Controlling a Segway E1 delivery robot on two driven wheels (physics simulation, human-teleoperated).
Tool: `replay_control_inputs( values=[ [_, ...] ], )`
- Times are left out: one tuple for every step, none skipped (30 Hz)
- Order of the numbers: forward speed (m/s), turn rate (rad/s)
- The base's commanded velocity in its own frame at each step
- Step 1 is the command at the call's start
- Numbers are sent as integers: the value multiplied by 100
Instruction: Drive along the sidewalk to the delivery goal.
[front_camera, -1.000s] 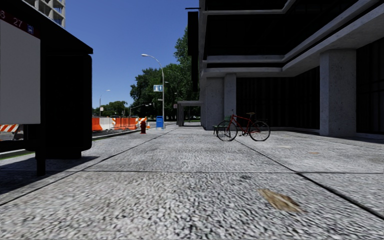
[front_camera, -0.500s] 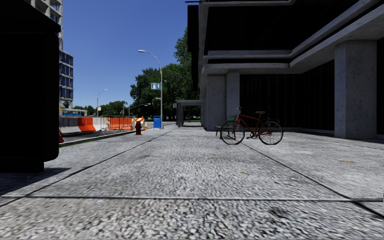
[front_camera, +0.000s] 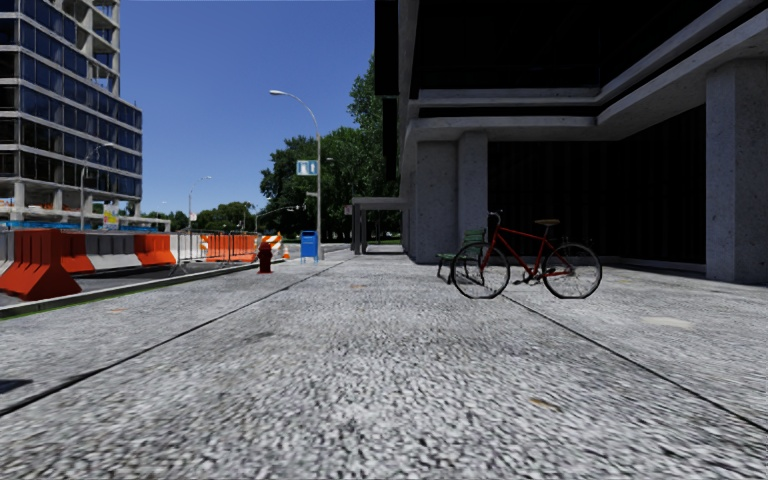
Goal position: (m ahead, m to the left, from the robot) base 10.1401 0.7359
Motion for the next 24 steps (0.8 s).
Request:
replay_control_inputs(
  values=[
    [196, 0],
    [196, 0],
    [196, 0],
    [196, 0],
    [196, 0],
    [197, 0],
    [197, 0],
    [197, 0],
    [197, 0],
    [197, 0],
    [197, 0],
    [197, 0],
    [200, 0],
    [200, 0],
    [200, 0],
    [200, 0],
    [200, 0],
    [200, 0],
    [200, 0],
    [200, 0],
    [200, 10],
    [200, 10],
    [200, 24],
    [200, 30]
  ],
)
